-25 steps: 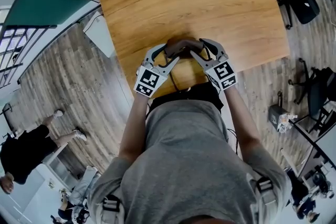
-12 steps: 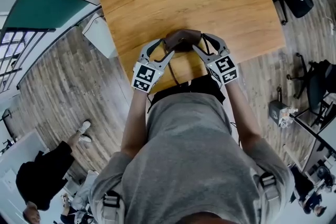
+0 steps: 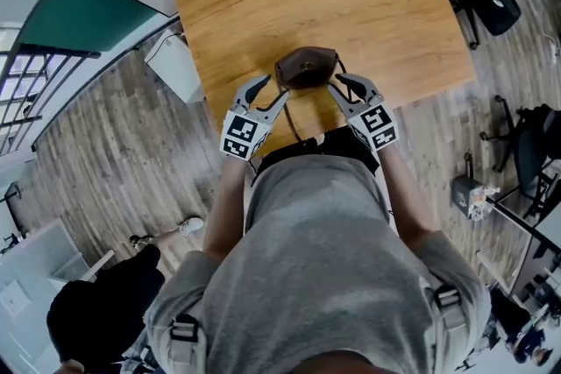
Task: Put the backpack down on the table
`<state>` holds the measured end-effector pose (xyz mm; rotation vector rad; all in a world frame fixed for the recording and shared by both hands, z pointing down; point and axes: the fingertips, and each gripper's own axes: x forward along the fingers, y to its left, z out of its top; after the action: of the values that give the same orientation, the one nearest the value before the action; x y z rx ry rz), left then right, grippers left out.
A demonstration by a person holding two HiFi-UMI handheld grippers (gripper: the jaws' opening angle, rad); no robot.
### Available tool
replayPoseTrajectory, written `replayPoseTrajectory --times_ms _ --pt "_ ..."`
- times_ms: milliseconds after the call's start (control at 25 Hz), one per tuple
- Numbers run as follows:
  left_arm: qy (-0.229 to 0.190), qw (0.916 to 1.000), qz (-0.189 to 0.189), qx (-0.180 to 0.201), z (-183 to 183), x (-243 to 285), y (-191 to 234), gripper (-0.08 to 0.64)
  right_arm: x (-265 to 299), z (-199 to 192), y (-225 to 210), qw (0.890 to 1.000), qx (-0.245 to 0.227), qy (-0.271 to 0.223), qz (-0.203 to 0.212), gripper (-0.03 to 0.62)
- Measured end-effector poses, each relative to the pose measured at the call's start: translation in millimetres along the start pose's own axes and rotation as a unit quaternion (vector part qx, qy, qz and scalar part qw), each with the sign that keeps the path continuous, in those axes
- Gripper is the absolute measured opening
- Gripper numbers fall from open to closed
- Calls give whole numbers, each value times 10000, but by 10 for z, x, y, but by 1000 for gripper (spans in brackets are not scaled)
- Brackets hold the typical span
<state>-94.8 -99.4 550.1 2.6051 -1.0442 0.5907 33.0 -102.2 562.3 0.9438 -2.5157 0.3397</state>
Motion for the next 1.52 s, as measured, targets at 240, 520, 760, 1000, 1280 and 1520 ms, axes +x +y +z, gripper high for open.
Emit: replayPoseTrajectory --times_ms 240,520,760,1000,1280,1520 --pt "-40 9997 -211 107 24 -109 -217 103 -68 46 319 9975 -480 249 459 6" --pt "-132 9991 -374 163 152 -56 -317 18 -111 49 297 9969 -552 297 477 5" --pt "-43 9988 -406 266 163 -27 -346 18 -152 29 260 9972 -566 306 390 5" --pt "34 9987 -418 292 121 -29 -357 18 -167 -3 249 9972 -576 335 334 5" --pt "59 9987 -356 350 113 -9 -340 18 -199 -37 227 9971 -598 377 278 5" --pt "96 9986 -364 368 87 3 -352 18 -208 -59 212 9969 -623 401 248 5"
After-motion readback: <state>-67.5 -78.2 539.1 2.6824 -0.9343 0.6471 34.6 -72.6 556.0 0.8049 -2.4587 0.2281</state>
